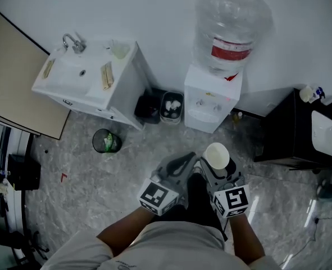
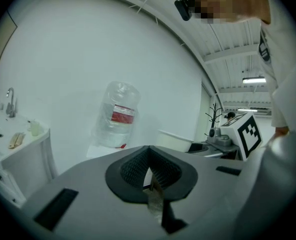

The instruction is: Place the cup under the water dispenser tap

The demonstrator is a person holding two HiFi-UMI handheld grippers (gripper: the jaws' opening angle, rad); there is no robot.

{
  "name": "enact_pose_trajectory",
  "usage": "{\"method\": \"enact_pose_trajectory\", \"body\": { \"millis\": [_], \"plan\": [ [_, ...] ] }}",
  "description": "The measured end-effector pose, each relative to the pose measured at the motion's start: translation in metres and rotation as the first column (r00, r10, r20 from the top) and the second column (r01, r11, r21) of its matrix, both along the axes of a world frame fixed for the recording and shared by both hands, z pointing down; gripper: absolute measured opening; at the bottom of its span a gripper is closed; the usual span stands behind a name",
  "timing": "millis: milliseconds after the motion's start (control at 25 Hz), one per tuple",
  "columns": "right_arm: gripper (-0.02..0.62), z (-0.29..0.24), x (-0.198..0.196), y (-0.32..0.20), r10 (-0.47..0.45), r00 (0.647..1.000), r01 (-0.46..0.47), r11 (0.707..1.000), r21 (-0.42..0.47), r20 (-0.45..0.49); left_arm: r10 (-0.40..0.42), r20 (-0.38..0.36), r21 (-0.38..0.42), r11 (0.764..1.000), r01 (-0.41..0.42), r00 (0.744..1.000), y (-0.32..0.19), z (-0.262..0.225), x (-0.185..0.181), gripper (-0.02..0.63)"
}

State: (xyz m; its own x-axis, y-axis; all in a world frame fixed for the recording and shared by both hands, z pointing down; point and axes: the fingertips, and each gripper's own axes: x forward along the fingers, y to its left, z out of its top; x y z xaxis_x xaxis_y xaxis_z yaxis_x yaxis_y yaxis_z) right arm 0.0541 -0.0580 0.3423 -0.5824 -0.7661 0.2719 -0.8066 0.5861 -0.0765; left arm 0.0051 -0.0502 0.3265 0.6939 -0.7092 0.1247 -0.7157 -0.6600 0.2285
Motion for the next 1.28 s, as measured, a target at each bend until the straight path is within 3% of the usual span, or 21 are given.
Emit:
{"method": "enact_pose_trajectory", "body": {
  "millis": [280, 400, 680, 960, 1160, 1280],
  "plan": [
    [0.278, 0.046, -0.002, -0.105, -0.079, 0.997, 0.078, 0.996, -0.049, -0.015, -0.034, -0.003, 0.007, 0.999, 0.034, 0.999, -0.102, 0.019, 0.005, 0.005],
    [0.277, 0.072, -0.003, -0.143, -0.107, 0.994, 0.106, 0.992, -0.074, -0.019, -0.084, -0.034, -0.017, 0.996, 0.084, 0.996, -0.144, 0.022, 0.006, 0.005],
    [0.277, 0.136, -0.023, -0.193, -0.197, 0.979, 0.195, 0.980, -0.040, -0.055, -0.130, -0.043, -0.048, 0.991, 0.128, 0.991, -0.197, 0.066, -0.006, 0.005],
    [0.278, 0.283, -0.033, -0.213, -0.145, 0.985, 0.130, 0.980, -0.149, -0.094, -0.119, -0.038, -0.112, 0.987, 0.114, 0.992, -0.218, 0.162, -0.019, 0.005],
    [0.278, 0.412, -0.026, -0.239, -0.100, 0.984, 0.070, 0.978, -0.195, -0.148, -0.110, -0.018, -0.150, 0.983, 0.106, 0.994, -0.227, 0.248, -0.024, 0.005],
    [0.278, 0.464, -0.022, -0.255, -0.086, 0.981, 0.050, 0.977, -0.205, -0.172, -0.103, -0.011, -0.159, 0.982, 0.100, 0.995, -0.234, 0.286, -0.027, 0.005]
  ]
}}
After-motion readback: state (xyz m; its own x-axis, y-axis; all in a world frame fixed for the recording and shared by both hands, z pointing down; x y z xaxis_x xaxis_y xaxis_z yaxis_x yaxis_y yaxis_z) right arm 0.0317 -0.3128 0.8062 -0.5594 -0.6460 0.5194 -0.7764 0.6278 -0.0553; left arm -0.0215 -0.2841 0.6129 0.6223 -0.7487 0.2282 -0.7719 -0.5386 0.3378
